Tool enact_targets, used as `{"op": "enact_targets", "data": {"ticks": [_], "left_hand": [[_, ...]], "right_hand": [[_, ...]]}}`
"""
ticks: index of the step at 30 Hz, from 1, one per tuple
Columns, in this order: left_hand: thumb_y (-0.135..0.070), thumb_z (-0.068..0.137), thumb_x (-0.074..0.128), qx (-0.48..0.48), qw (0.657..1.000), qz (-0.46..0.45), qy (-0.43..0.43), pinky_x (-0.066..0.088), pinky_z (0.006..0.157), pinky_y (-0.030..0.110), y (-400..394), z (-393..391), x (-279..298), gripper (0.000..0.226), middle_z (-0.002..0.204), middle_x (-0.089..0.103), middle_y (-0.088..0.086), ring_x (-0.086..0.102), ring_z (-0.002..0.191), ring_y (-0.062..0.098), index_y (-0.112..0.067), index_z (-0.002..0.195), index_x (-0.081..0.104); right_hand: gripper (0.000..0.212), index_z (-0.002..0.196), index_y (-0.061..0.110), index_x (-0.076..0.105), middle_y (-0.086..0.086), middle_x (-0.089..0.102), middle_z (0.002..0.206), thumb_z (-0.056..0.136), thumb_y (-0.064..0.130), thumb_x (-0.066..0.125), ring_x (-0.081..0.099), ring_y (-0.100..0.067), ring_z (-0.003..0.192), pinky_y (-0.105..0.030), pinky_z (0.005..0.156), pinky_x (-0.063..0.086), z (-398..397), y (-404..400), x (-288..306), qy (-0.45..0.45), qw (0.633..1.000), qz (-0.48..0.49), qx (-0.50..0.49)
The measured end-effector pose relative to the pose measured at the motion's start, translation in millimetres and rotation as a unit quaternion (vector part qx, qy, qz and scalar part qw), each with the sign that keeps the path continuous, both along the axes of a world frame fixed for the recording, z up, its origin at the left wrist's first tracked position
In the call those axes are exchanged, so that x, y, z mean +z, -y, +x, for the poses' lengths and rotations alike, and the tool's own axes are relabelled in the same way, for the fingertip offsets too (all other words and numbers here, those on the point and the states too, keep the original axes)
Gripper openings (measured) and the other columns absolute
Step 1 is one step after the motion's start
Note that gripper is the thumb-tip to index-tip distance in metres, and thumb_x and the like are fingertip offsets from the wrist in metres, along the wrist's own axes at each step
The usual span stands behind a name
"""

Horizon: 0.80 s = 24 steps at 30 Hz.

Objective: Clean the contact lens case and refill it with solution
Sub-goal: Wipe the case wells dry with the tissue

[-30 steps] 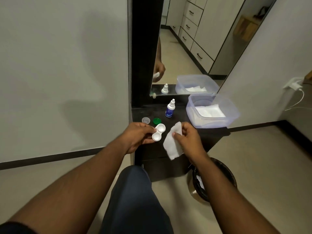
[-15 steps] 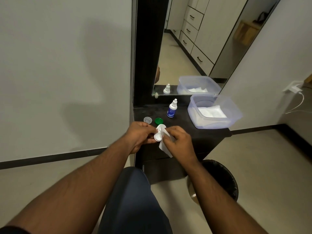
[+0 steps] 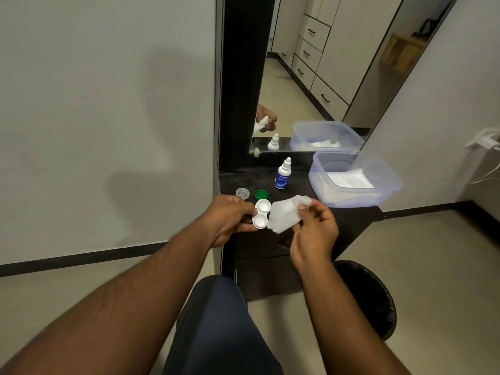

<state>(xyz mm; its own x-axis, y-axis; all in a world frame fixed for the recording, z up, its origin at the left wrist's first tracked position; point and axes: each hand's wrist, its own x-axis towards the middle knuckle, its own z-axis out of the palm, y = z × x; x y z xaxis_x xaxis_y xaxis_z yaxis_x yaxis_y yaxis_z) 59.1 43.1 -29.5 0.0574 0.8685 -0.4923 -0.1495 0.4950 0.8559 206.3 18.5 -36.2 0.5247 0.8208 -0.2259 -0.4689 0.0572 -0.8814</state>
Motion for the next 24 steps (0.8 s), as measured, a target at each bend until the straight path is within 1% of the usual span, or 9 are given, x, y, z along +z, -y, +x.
{"op": "enact_targets", "data": {"ticks": [4, 8, 10, 12, 14, 16, 18, 21, 24], "left_hand": [[0.005, 0.081, 0.066, 0.006, 1.000, -0.006, -0.003, 0.062, 0.066, 0.038, 0.4, 0.3, 1.1, 0.012, 0.093, 0.071, 0.021, 0.073, 0.078, 0.029, 0.004, 0.092, 0.065], [0.004, 0.082, 0.065, 0.000, 1.000, -0.002, -0.005, 0.062, 0.066, 0.037, 1.4, 1.2, 3.3, 0.016, 0.093, 0.071, 0.021, 0.074, 0.077, 0.027, 0.006, 0.097, 0.065], [0.003, 0.082, 0.065, -0.001, 1.000, -0.001, -0.008, 0.061, 0.068, 0.038, 2.4, 0.5, 4.0, 0.016, 0.094, 0.071, 0.020, 0.074, 0.076, 0.027, 0.006, 0.097, 0.065], [0.003, 0.082, 0.065, -0.002, 1.000, 0.002, -0.010, 0.061, 0.070, 0.039, 2.9, -0.2, 4.4, 0.016, 0.094, 0.071, 0.020, 0.074, 0.076, 0.027, 0.006, 0.098, 0.065], [0.003, 0.081, 0.066, -0.003, 1.000, 0.005, -0.009, 0.061, 0.070, 0.039, 3.6, -0.5, 4.9, 0.017, 0.095, 0.071, 0.021, 0.074, 0.077, 0.028, 0.007, 0.098, 0.064], [0.004, 0.081, 0.066, -0.003, 1.000, 0.009, -0.008, 0.061, 0.068, 0.039, 3.2, -0.3, 4.1, 0.019, 0.096, 0.071, 0.022, 0.073, 0.077, 0.029, 0.009, 0.099, 0.063], [0.004, 0.080, 0.066, -0.001, 1.000, 0.010, -0.006, 0.062, 0.065, 0.038, 2.7, -0.5, 3.5, 0.021, 0.095, 0.071, 0.022, 0.073, 0.077, 0.030, 0.010, 0.100, 0.062], [0.004, 0.080, 0.066, -0.006, 1.000, 0.012, -0.009, 0.062, 0.064, 0.036, 2.0, -1.5, 2.9, 0.014, 0.092, 0.071, 0.022, 0.073, 0.076, 0.029, 0.008, 0.094, 0.063], [0.004, 0.082, 0.065, -0.014, 1.000, 0.022, -0.011, 0.060, 0.057, 0.030, 1.8, -2.1, 1.3, 0.003, 0.081, 0.071, 0.018, 0.073, 0.070, 0.024, 0.004, 0.083, 0.062]], "right_hand": [[0.023, 0.081, 0.015, 0.066, 0.001, 0.067, 0.083, 0.081, -0.008, 0.063, 0.063, -0.003, 0.074, -0.014, 0.063, 0.051, -12.1, 17.6, -11.5, 0.180, 0.981, 0.013, 0.075], [0.018, 0.088, 0.017, 0.068, 0.004, 0.065, 0.095, 0.077, 0.003, 0.073, 0.062, 0.000, 0.085, -0.011, 0.071, 0.050, -6.9, 21.8, -19.3, 0.365, 0.920, 0.073, 0.118], [0.023, 0.090, 0.019, 0.066, 0.011, 0.062, 0.099, 0.073, 0.009, 0.078, 0.060, 0.002, 0.091, -0.009, 0.073, 0.049, -6.0, 22.4, -20.4, 0.433, 0.885, 0.089, 0.142], [0.032, 0.098, 0.023, 0.063, 0.017, 0.061, 0.100, 0.073, 0.012, 0.079, 0.060, 0.002, 0.094, -0.008, 0.075, 0.049, -4.1, 20.7, -18.7, 0.456, 0.869, 0.078, 0.177], [0.037, 0.107, 0.024, 0.063, 0.018, 0.063, 0.100, 0.076, 0.008, 0.076, 0.061, 0.002, 0.094, -0.012, 0.079, 0.051, -0.3, 16.7, -17.3, 0.433, 0.879, 0.066, 0.191], [0.034, 0.104, 0.025, 0.066, 0.014, 0.067, 0.096, 0.079, 0.002, 0.071, 0.065, 0.000, 0.090, -0.021, 0.083, 0.054, 4.3, 13.3, -15.4, 0.388, 0.901, 0.053, 0.186], [0.032, 0.101, 0.025, 0.068, 0.008, 0.069, 0.095, 0.080, 0.000, 0.069, 0.066, -0.003, 0.090, -0.021, 0.082, 0.054, 8.1, 12.3, -14.0, 0.399, 0.899, 0.068, 0.170], [0.027, 0.100, 0.013, 0.072, 0.001, 0.064, 0.095, 0.079, -0.002, 0.067, 0.062, -0.004, 0.089, -0.013, 0.078, 0.048, 11.5, 10.9, -11.0, 0.506, 0.827, 0.174, 0.171], [0.024, 0.102, 0.005, 0.071, -0.007, 0.063, 0.100, 0.078, 0.001, 0.068, 0.060, -0.008, 0.091, -0.015, 0.081, 0.048, 14.5, 6.7, -12.9, 0.641, 0.694, 0.233, 0.232]]}}
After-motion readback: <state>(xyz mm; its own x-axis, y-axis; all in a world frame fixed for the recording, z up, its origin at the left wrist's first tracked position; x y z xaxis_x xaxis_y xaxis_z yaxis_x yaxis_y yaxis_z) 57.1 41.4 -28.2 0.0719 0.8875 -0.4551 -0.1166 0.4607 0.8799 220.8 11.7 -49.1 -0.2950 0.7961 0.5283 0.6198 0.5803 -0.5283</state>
